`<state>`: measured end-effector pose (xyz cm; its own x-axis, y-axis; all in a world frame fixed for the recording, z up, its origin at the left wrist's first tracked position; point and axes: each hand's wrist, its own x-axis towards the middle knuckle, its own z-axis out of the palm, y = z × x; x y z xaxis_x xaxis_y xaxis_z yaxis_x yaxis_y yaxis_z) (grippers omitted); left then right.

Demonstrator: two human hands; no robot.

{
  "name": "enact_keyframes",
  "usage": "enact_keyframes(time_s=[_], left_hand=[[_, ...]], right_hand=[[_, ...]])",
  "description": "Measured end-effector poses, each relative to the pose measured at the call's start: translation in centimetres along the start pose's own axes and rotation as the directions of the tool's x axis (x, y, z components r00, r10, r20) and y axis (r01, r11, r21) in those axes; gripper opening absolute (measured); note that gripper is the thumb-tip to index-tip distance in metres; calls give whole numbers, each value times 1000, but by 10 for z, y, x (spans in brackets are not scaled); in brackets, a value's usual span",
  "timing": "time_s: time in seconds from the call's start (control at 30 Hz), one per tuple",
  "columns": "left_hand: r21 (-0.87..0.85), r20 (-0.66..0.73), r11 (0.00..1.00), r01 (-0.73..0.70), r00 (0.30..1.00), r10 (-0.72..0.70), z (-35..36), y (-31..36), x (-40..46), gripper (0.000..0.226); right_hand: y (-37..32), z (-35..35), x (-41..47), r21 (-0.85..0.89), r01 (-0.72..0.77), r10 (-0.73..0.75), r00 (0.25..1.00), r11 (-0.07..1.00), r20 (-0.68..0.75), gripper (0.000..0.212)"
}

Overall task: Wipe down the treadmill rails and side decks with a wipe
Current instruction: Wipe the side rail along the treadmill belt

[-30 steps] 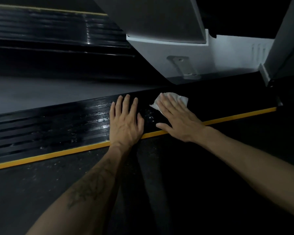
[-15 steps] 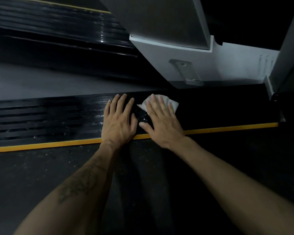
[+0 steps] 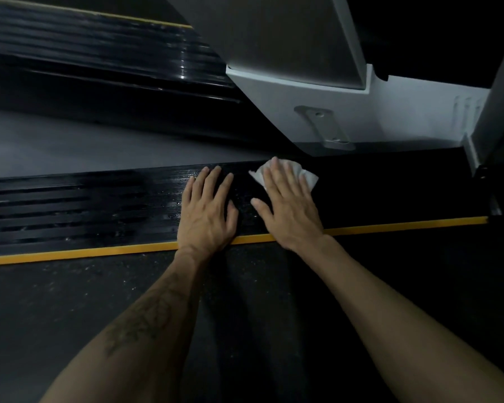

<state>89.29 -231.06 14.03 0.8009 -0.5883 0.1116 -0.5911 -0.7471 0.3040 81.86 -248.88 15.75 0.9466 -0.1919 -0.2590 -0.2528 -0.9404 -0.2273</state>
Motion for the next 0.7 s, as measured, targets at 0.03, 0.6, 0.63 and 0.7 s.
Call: enact_keyframes(time_s=[0.03, 0.6, 0.63, 0.7], left_hand=[[0, 1, 1000, -1, 1000, 1, 0, 0, 0, 58], [9, 22, 1000, -1, 1000, 1, 1, -1, 1, 60], [9, 23, 1000, 3, 1000, -3, 0, 0, 1, 60], [13, 28, 1000, 11, 1000, -11, -1, 1, 1, 60]], right_hand=[[2, 1, -4, -7, 71, -71, 997, 997, 7, 82], [16, 6, -23, -91, 280, -278, 960, 956, 37, 72], [24, 4, -27, -94, 274, -272, 962, 957, 33, 71], [36, 0, -23, -82, 197, -196, 980, 977, 18, 72]])
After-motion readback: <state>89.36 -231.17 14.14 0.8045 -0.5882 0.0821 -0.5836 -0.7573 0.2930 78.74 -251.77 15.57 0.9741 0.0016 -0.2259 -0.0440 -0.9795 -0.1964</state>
